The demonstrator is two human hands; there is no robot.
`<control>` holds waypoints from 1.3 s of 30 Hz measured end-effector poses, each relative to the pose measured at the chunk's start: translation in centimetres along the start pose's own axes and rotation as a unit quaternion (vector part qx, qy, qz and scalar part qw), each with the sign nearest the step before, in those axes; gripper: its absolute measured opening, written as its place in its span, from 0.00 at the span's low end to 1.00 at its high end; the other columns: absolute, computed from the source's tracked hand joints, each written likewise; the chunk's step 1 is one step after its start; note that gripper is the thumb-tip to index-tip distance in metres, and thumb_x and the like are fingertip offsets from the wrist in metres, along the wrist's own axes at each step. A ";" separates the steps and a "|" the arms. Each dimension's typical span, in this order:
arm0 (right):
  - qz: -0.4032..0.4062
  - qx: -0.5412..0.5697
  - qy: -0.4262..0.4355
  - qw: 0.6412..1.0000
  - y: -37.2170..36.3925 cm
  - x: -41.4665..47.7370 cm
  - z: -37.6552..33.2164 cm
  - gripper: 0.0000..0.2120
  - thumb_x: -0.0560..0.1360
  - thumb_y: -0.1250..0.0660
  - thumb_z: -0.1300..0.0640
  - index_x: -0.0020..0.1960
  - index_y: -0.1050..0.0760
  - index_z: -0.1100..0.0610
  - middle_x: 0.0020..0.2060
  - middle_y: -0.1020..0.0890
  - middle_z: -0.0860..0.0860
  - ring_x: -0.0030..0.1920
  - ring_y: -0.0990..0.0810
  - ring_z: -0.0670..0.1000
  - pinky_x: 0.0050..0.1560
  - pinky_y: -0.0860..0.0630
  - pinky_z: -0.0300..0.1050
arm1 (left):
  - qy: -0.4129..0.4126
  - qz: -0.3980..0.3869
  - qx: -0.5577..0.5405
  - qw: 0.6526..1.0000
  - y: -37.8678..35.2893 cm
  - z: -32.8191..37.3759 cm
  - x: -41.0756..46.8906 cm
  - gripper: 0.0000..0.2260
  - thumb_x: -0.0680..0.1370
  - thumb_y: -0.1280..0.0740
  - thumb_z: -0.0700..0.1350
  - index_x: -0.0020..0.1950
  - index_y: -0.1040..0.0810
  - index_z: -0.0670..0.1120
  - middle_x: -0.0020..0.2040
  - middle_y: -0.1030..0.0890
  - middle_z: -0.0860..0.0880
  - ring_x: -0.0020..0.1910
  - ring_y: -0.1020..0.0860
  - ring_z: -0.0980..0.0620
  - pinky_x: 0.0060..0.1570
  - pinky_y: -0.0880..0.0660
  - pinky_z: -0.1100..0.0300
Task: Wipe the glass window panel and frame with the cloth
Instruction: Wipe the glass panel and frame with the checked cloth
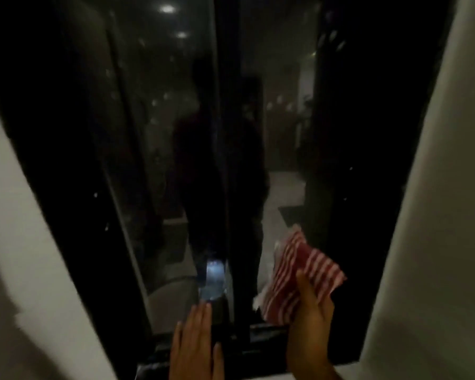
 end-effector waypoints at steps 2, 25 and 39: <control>-0.042 0.013 0.123 0.991 -2.6 2.7 -4.4 0.34 0.77 0.24 0.46 0.80 0.30 0.47 0.70 0.21 0.40 0.75 0.24 0.50 0.78 0.31 0.51 | -0.033 -0.007 -0.015 0.999 0.0 2.6 5.9 0.34 0.79 0.38 0.51 0.85 0.30 0.42 0.88 0.34 0.45 0.91 0.47 0.53 0.86 0.48 0.51; -0.194 -0.585 0.726 0.306 -13.2 23.8 -2.2 0.34 0.80 0.39 0.36 0.84 0.35 0.45 0.85 0.38 0.47 0.88 0.58 0.54 0.82 0.52 0.57 | -0.087 0.309 0.008 0.947 12.5 13.5 47.2 0.36 0.85 0.41 0.52 0.92 0.48 0.46 0.93 0.52 0.45 0.92 0.54 0.46 0.91 0.53 0.45; -0.102 -0.501 0.770 0.382 -39.3 19.7 -33.9 0.31 0.84 0.46 0.45 0.87 0.42 0.50 0.86 0.41 0.52 0.87 0.45 0.56 0.85 0.50 0.60 | -0.118 0.335 -0.052 0.933 11.9 12.9 47.3 0.39 0.84 0.39 0.55 0.92 0.52 0.48 0.93 0.50 0.48 0.92 0.53 0.49 0.90 0.49 0.42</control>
Point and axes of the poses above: each hand's wrist, its own x-axis towards the middle knuckle, its own y-axis out of the back of the hand, z = x × y, the point moved 3 cm from there along x, towards the middle knuckle
